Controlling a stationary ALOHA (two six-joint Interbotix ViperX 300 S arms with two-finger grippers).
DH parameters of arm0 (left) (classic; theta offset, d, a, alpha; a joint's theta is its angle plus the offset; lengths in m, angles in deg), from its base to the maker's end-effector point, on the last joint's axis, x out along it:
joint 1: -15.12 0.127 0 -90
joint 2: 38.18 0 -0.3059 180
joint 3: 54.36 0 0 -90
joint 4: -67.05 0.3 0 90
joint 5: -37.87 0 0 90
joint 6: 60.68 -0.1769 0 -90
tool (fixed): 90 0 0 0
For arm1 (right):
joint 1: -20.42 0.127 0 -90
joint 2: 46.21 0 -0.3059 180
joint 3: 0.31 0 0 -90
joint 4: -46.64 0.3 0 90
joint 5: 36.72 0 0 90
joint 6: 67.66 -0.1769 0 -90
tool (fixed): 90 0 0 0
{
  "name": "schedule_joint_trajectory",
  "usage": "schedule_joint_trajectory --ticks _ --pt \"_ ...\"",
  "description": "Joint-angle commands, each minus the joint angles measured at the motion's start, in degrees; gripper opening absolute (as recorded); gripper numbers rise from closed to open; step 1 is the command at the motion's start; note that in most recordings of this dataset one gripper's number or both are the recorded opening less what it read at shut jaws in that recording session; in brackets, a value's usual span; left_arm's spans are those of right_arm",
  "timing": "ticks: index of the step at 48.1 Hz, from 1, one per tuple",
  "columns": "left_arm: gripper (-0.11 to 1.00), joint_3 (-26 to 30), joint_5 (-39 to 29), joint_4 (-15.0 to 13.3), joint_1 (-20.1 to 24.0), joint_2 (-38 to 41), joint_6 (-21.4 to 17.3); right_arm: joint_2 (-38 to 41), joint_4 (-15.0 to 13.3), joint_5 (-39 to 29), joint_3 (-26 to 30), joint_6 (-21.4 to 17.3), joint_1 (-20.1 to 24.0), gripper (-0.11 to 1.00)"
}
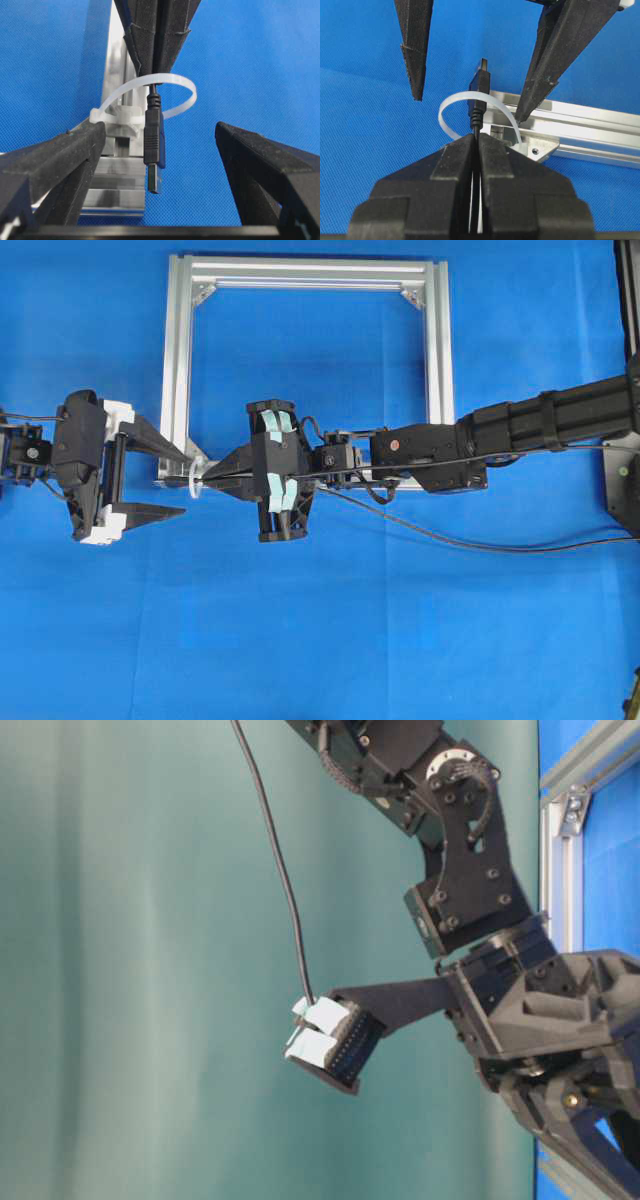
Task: Insert the wire through the string loop located on the left side.
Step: 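Close the left gripper on the plug protruding through the loop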
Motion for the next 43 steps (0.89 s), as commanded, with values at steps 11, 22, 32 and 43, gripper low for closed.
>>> schedule_joint_trajectory --ticks 11,22,32,43 --pt "0.82 0.88 0.26 0.09 -0.18 -0.35 0.0 -1.49 0.18 0.18 1.32 -0.09 -0.09 0.0" --pt "0.25 1.14 0.18 0.09 -0.18 -0.18 -0.09 -1.49 0.18 0.18 1.32 -0.09 -0.09 0.0" --pt "0.08 1.14 -0.62 0.0 -0.18 -0.18 -0.09 -1.49 0.18 0.18 1.32 -0.09 -0.09 0.0" --pt "0.08 1.14 -0.62 0.09 -0.18 -0.18 -0.09 -1.49 0.18 0.18 1.49 -0.09 -0.09 0.0"
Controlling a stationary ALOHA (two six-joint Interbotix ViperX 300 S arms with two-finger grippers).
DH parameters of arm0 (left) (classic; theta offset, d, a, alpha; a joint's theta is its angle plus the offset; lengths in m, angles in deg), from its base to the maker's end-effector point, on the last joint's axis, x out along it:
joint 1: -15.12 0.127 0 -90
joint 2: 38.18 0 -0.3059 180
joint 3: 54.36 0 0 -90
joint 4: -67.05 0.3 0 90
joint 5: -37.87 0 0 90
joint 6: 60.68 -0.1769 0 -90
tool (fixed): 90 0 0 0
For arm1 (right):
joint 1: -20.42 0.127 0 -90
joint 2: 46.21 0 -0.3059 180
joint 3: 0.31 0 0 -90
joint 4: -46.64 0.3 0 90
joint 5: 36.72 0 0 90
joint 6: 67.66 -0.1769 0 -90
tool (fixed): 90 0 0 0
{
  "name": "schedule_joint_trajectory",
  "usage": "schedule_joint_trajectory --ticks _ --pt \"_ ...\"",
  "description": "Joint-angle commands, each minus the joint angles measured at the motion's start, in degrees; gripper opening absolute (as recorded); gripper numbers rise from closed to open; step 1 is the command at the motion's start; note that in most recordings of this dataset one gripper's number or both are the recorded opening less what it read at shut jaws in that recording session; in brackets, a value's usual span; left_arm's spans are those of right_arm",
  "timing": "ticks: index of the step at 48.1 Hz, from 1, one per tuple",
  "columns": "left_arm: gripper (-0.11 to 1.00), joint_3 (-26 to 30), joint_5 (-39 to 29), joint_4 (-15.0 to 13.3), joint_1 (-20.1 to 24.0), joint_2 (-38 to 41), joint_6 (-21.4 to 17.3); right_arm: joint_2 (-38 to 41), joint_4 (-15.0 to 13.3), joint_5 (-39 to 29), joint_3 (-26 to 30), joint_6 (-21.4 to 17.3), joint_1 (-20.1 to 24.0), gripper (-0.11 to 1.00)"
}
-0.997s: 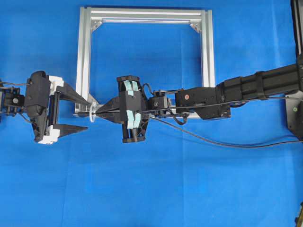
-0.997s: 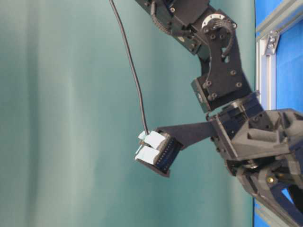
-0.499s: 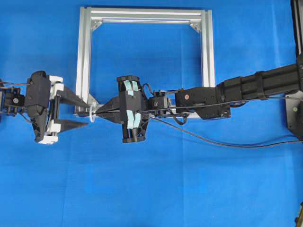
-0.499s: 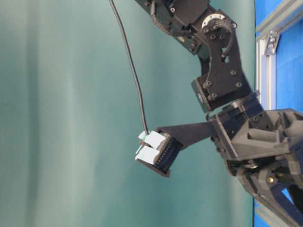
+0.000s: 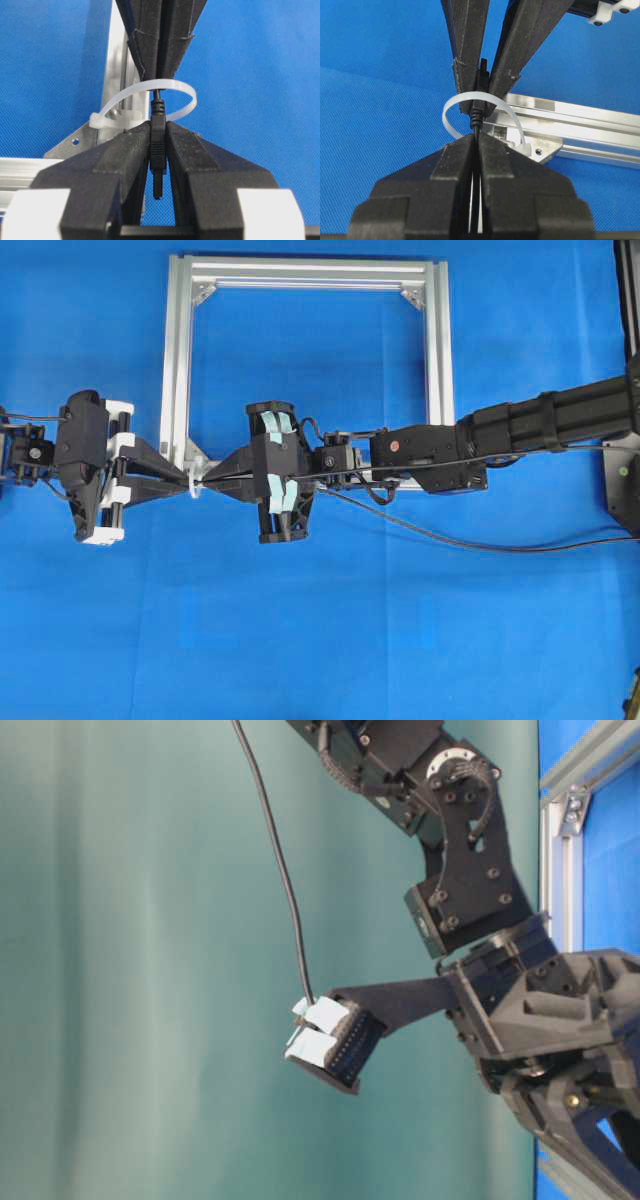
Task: Insert the wire through the string loop located on the left side.
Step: 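Close the left gripper on the plug protruding through the loop, then open the right gripper and pull the cable leftward with the left gripper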
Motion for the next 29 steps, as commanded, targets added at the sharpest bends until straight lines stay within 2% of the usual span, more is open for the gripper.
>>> schedule_joint_trajectory --ticks 1,9,12,16,26,29 --pt "0.08 0.53 0.26 0.18 -0.18 -0.26 -0.09 -1.49 0.09 0.26 1.41 -0.09 -0.18 0.0" --pt "0.08 0.35 0.26 0.18 -0.18 -0.35 -0.09 -1.58 0.09 0.09 1.41 -0.18 -0.09 0.01" --pt "0.08 0.26 0.26 0.18 -0.18 -0.44 -0.09 -1.49 0.09 -0.35 1.41 -0.35 -0.09 0.07" --pt "0.08 0.26 0.35 0.09 -0.18 -0.44 -0.09 -1.49 0.18 -0.79 1.41 -0.44 -0.09 0.25" --pt "0.08 0.09 -0.44 0.18 -0.18 -0.53 -0.18 -1.76 0.7 -1.23 0.97 -0.44 -0.09 0.85" --pt "0.08 0.0 -1.14 0.09 -0.18 -0.97 -0.18 -2.11 0.97 -1.32 0.7 -0.53 -0.09 0.95"
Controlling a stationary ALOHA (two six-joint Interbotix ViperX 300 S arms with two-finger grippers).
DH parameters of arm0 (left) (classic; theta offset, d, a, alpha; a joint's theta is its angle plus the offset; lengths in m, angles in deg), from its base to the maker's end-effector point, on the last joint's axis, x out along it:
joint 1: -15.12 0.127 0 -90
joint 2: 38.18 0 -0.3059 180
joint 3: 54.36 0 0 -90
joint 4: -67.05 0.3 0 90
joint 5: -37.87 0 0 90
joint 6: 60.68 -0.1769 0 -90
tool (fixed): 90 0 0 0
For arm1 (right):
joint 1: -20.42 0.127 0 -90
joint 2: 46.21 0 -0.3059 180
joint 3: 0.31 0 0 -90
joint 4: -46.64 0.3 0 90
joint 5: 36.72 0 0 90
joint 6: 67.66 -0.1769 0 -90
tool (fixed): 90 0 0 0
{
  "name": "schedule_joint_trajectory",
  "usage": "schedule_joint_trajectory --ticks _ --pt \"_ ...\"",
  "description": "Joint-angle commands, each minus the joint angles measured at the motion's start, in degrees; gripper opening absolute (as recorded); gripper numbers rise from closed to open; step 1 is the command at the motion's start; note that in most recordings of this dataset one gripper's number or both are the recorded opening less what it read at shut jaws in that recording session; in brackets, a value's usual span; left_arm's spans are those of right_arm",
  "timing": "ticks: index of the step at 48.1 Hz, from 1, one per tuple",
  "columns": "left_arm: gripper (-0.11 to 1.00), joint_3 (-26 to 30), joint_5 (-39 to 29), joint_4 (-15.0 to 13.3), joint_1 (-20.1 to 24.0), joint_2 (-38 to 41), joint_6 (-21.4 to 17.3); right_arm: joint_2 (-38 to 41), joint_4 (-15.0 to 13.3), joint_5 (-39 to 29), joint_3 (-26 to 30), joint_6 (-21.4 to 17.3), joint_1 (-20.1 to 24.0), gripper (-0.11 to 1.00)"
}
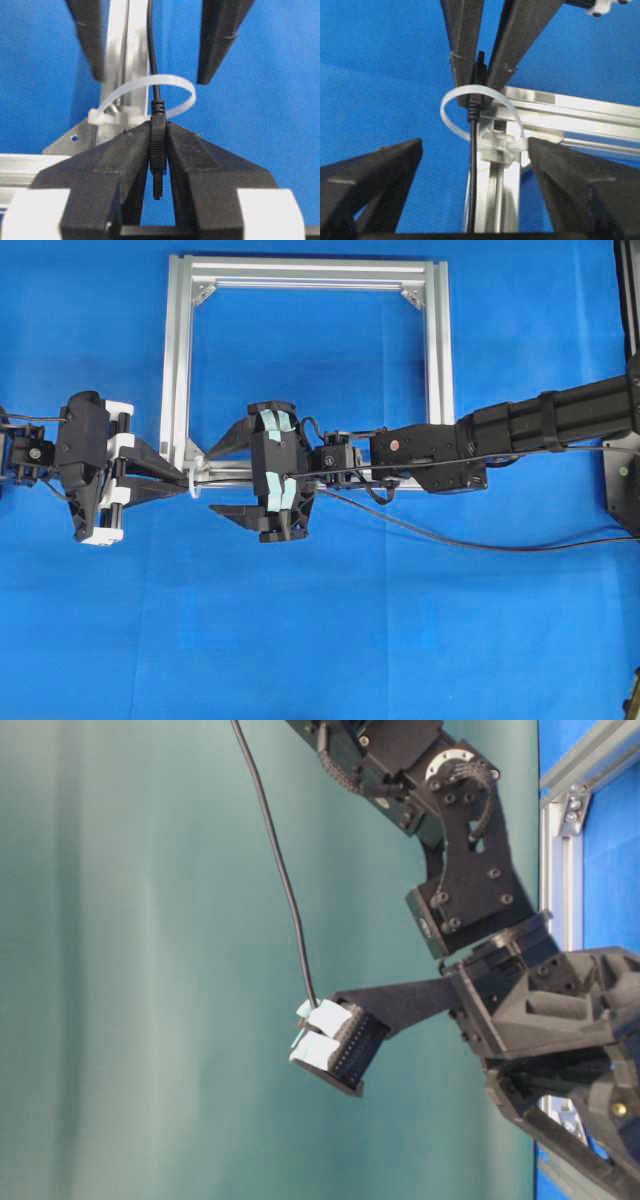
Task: Insert the wire through the string loop located on the left side.
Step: 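Open the right gripper and pull the cable leftward with the left gripper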
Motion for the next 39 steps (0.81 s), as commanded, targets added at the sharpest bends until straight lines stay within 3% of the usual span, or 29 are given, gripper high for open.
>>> schedule_joint_trajectory --ticks 1,21,39 --pt "0.08 0.09 -0.79 0.18 -0.18 -1.14 -0.09 -2.11 0.35 0.18 0.62 -0.09 -0.09 0.95" --pt "0.08 -5.1 -10.46 0.09 -0.18 -15.47 2.02 -3.52 0.53 0.18 -0.26 -0.09 -0.09 0.93" --pt "0.08 -5.8 -32.43 0.18 -0.18 -38.94 2.46 -3.69 0.62 0.18 0.0 -0.09 -0.09 0.93"
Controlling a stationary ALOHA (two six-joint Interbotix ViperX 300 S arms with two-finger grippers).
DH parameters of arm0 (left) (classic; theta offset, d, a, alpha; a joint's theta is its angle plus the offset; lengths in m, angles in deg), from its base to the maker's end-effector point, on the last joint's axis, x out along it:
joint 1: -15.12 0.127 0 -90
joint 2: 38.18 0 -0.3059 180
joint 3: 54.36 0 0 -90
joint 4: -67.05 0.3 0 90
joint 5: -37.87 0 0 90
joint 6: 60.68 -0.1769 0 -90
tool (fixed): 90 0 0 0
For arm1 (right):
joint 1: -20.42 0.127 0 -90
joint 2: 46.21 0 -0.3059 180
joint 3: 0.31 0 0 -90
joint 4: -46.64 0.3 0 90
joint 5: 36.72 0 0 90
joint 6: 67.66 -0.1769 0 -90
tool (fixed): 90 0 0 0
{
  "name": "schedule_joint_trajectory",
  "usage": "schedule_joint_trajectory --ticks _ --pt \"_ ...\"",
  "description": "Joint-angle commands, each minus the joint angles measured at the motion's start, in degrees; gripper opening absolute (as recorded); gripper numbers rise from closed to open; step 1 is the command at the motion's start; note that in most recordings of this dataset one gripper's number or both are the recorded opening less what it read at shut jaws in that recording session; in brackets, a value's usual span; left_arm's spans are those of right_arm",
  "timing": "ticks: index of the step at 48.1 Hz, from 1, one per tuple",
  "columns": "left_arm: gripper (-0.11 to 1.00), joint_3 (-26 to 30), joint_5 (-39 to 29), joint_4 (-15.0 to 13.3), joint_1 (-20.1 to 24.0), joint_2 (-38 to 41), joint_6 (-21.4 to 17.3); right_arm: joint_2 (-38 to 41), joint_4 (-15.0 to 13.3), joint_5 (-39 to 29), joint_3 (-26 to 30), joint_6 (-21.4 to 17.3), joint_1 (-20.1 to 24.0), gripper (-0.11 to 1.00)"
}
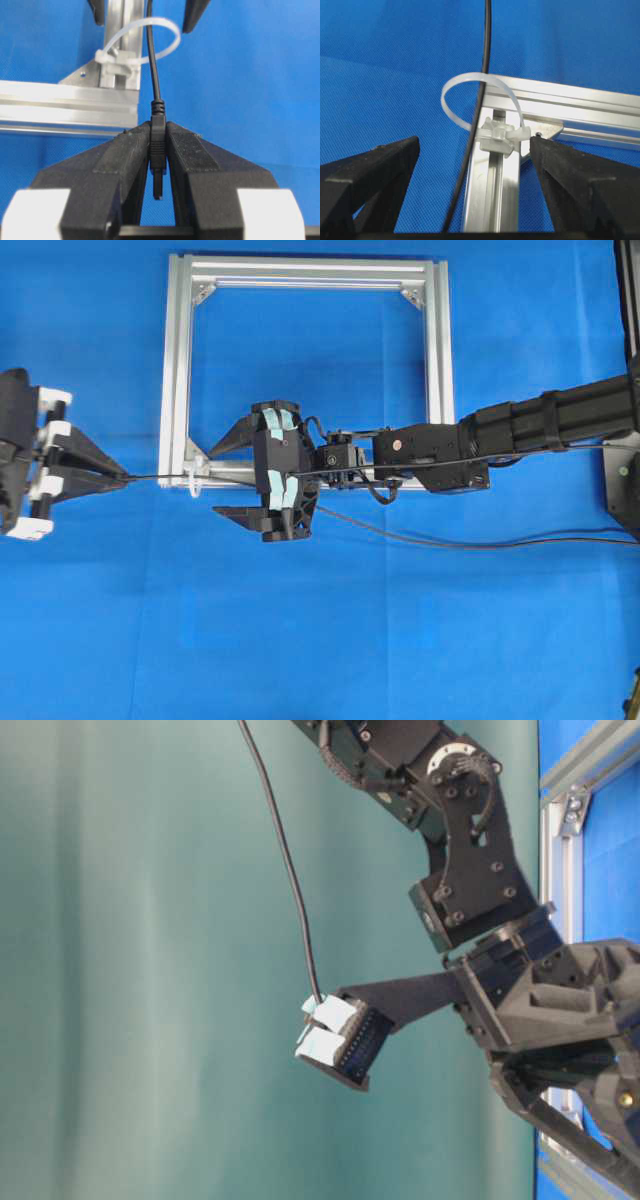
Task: Insert the wire through the string loop located on the left side.
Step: 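Open the right gripper and pull the cable leftward with the left gripper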
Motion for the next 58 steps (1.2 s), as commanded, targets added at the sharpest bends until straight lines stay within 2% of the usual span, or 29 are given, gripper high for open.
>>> schedule_joint_trajectory --ticks 1,15,23,29,37,48,58 --pt "0.08 0.44 -4.57 0.18 -0.09 -5.89 0.09 -3.43 0.18 0.18 0.79 -0.09 -0.09 0.93" --pt "0.08 3.16 -21.09 0.79 -0.09 -26.89 0.0 -3.52 0.18 0.26 0.97 -0.09 -0.09 0.93" --pt "0.08 5.01 -28.83 0.88 0.09 -32.52 0.0 -3.43 0.18 0.44 1.05 -0.09 -0.09 0.93" --pt "0.08 5.98 -32.08 0.88 0.62 -34.45 -0.26 -3.43 0.18 0.44 1.14 -0.09 -0.09 0.93" --pt "0.08 6.06 -32.7 0.88 0.7 -34.89 -0.44 -3.52 0.18 0.26 1.14 -0.09 -0.09 0.93" --pt "0.08 5.19 -29.36 0.79 0.7 -34.01 -0.62 -3.52 0.18 0.35 1.14 -0.09 -0.09 0.93" --pt "0.08 4.66 -29.18 0.79 0.7 -33.13 0.0 -3.52 0.09 0.44 1.23 -0.09 -0.09 0.93"
